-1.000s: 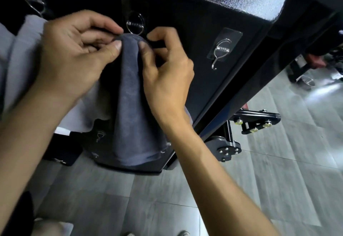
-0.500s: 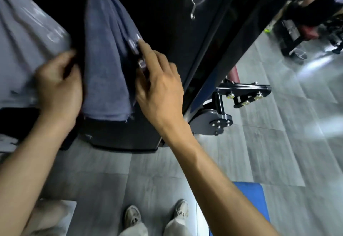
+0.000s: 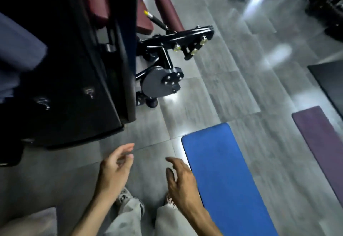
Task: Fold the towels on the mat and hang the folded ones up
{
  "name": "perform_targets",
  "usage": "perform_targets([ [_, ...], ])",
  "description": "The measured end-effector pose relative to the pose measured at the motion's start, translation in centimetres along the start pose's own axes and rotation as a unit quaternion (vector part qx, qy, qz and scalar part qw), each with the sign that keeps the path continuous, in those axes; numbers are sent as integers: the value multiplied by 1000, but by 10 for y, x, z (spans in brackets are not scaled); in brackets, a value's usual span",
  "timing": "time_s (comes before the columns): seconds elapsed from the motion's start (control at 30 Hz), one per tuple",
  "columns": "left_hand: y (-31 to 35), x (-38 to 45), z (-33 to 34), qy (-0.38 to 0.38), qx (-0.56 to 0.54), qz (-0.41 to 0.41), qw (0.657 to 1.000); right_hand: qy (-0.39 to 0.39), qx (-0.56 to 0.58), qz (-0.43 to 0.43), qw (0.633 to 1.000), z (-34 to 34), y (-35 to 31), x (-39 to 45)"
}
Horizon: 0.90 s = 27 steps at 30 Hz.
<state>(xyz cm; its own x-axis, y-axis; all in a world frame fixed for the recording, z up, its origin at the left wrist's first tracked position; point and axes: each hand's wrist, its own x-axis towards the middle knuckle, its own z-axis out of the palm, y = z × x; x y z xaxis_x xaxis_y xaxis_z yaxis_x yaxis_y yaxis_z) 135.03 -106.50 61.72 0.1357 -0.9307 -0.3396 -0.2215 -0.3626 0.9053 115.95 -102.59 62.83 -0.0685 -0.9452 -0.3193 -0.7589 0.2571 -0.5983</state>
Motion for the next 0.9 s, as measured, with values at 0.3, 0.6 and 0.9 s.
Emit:
perform_targets([
  [0.3, 63, -24, 194, -169, 107, 73, 977, 81, 104, 180, 975, -89, 168, -65],
  [0.6, 127, -76, 401, -323, 172, 128, 922, 210, 240, 295, 901, -177, 313, -122],
  [0.9, 159, -64, 579, -437, 218, 179, 854, 311, 409, 382, 768, -235, 398, -101],
])
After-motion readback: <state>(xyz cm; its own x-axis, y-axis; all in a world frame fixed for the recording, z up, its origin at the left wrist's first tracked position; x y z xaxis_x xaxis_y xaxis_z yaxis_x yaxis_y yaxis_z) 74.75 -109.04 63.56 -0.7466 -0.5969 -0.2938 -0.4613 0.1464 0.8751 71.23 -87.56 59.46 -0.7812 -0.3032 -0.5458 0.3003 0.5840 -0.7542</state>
